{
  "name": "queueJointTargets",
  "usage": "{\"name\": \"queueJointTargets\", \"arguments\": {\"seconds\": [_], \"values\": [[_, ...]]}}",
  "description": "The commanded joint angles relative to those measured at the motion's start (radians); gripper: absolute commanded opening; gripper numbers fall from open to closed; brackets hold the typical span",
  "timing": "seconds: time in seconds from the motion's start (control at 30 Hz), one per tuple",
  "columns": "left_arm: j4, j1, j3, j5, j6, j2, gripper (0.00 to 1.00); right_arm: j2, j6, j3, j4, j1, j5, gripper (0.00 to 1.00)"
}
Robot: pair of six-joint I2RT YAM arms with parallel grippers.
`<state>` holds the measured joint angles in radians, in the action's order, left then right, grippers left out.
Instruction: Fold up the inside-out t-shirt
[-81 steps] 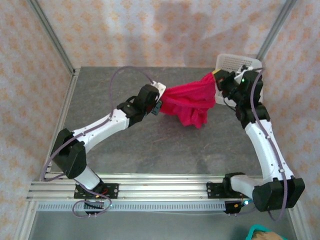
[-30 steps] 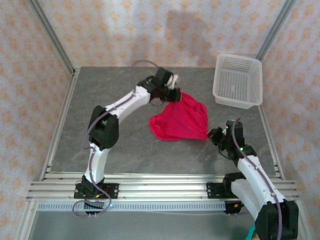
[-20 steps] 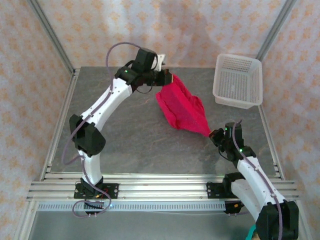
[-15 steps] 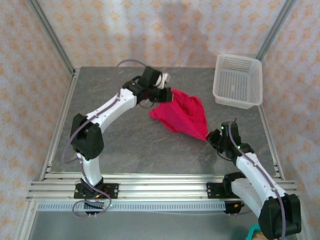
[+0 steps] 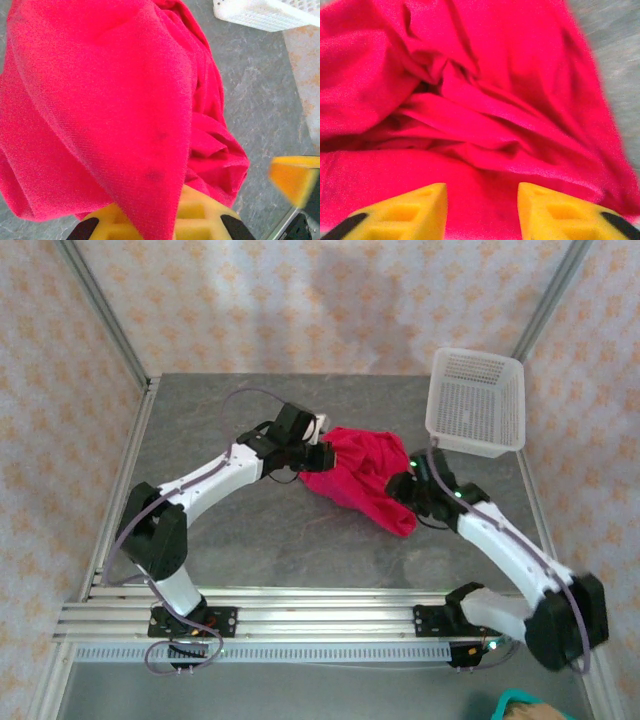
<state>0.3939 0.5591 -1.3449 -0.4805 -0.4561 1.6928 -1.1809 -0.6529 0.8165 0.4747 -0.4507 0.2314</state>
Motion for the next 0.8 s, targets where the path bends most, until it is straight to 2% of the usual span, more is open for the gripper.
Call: {"name": "queueJointTargets", "arguments": {"seconds": [0.0,0.1,0.2,0.23,0.33,0.43,0.63,0.77], "values": [[-0.018,0.004,0.0,0.04,-0.005,-0.027,0.0,-0.171,0.008,0.084,-0.107,-0.036,-0.039,0.51],[-0.012,0.004,-0.002,0.043,-0.001,-0.031,0.0,-0.34,0.0,0.179,-0.112,-0.049,-0.064,0.58],[-0.003,0.004,0.002,0.048,0.008,-0.037,0.0,-0.463,-0.023,0.234,-0.145,-0.049,-0.073,0.59],[0.001,0.003,0.004,0.052,0.011,-0.04,0.0,-0.49,-0.027,0.247,-0.149,-0.049,-0.077,0.56],[0.017,-0.004,0.008,0.063,0.026,-0.047,0.0,-0.517,-0.026,0.296,-0.139,-0.049,-0.069,0.26],[0.041,-0.042,0.002,0.071,0.043,-0.042,0.0,-0.443,0.009,0.359,-0.056,-0.048,-0.075,0.01],[0.086,-0.219,-0.017,0.099,0.06,0.035,0.0,-0.172,0.121,0.569,0.168,0.012,-0.071,0.0],[0.088,-0.336,-0.004,0.097,0.048,0.081,0.0,-0.012,0.151,0.624,0.236,0.132,0.004,0.0]]}}
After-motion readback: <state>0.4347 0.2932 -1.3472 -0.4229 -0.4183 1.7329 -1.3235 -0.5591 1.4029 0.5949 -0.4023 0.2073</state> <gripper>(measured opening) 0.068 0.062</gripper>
